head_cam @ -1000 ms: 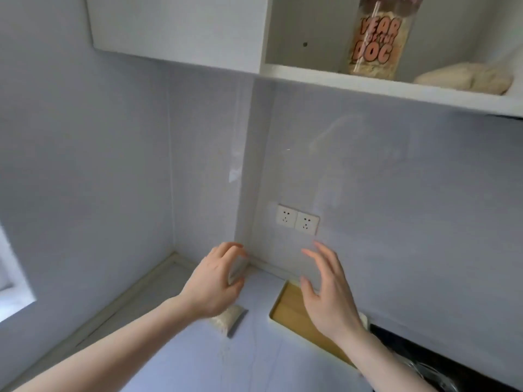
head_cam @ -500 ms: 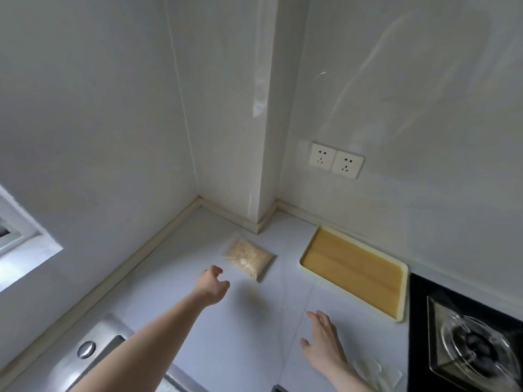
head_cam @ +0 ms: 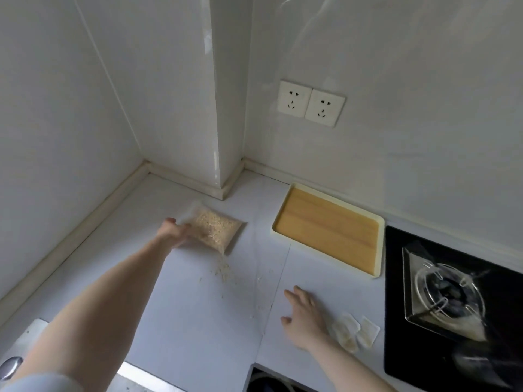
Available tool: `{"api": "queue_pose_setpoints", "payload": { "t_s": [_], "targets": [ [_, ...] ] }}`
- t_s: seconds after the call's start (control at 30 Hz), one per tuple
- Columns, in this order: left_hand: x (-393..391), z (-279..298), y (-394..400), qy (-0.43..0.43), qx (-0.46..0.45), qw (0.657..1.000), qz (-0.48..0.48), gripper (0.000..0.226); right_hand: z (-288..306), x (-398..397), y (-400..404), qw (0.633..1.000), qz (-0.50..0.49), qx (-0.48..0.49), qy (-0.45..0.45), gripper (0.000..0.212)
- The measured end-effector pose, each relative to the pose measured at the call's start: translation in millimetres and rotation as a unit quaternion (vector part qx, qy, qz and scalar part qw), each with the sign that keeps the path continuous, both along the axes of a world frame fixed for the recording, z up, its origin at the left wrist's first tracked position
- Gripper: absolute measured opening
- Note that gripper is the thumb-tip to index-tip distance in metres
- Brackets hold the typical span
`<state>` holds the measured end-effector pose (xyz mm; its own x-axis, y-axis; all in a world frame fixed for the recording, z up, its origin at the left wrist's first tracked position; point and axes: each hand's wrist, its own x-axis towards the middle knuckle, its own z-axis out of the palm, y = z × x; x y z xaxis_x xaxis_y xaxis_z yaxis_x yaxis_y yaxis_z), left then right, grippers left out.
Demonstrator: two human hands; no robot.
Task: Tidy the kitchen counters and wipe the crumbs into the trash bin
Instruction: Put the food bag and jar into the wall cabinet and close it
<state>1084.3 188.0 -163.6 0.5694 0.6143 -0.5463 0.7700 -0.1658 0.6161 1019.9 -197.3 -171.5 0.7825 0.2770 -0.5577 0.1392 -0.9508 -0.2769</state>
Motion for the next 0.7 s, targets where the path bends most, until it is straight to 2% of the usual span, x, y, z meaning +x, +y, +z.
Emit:
{"api": "queue_pose_setpoints", "payload": {
  "t_s": [0.1, 0.13, 0.23, 0.3, 0.37, 0.47, 0.53, 0.6, 0.7],
  "targets": [
    [17.0, -41.4, 17.4, 0.011, 0.016, 1.0, 0.015, 0.086, -1.6, 3.6, -4.1, 1.0, 0.007, 0.008, 0.011, 0.067],
    [25.4, -58.1, 27.1, 0.018, 0.013, 0.999, 0.026, 0.078, -1.9, 4.1, -5.0, 1.0, 0.009, 0.01, 0.014, 0.067],
    [14.1, 0.0, -4.3, 0.021, -0.007, 0.998, 0.053, 0.028, -4.4, 6.8, -7.9, 0.999, 0.014, 0.012, 0.027, 0.07],
    [11.2, 7.1, -9.1, 0.01, 0.009, 0.998, 0.061, 0.018, -6.7, 8.7, -11.1, 0.999, 0.018, 0.014, 0.041, 0.072],
    [7.3, 13.7, -8.6, -0.005, 0.021, 0.997, 0.075, 0.018, -5.8, 11.3, -15.6, 0.998, 0.012, 0.028, 0.064, 0.071],
    [-2.6, 37.3, -22.2, -0.016, 0.097, 0.995, -0.022, 0.01, 4.3, 15.6, -22.0, 0.992, -0.011, 0.066, 0.103, 0.066],
    [-6.6, 50.9, -32.7, -0.054, 0.135, 0.987, -0.071, 0.016, 15.8, 15.6, -24.2, 0.988, -0.049, 0.092, 0.11, 0.062],
    [-12.2, 70.4, -45.2, -0.098, 0.141, 0.98, -0.103, 0.017, 29.7, 13.4, -27.0, 0.983, -0.084, 0.125, 0.104, 0.058],
    [-26.0, 107.5, -68.0, -0.152, 0.154, 0.964, -0.155, 0.021, 61.1, 12.5, -27.8, 0.981, -0.084, 0.16, 0.076, 0.053]
  ]
}}
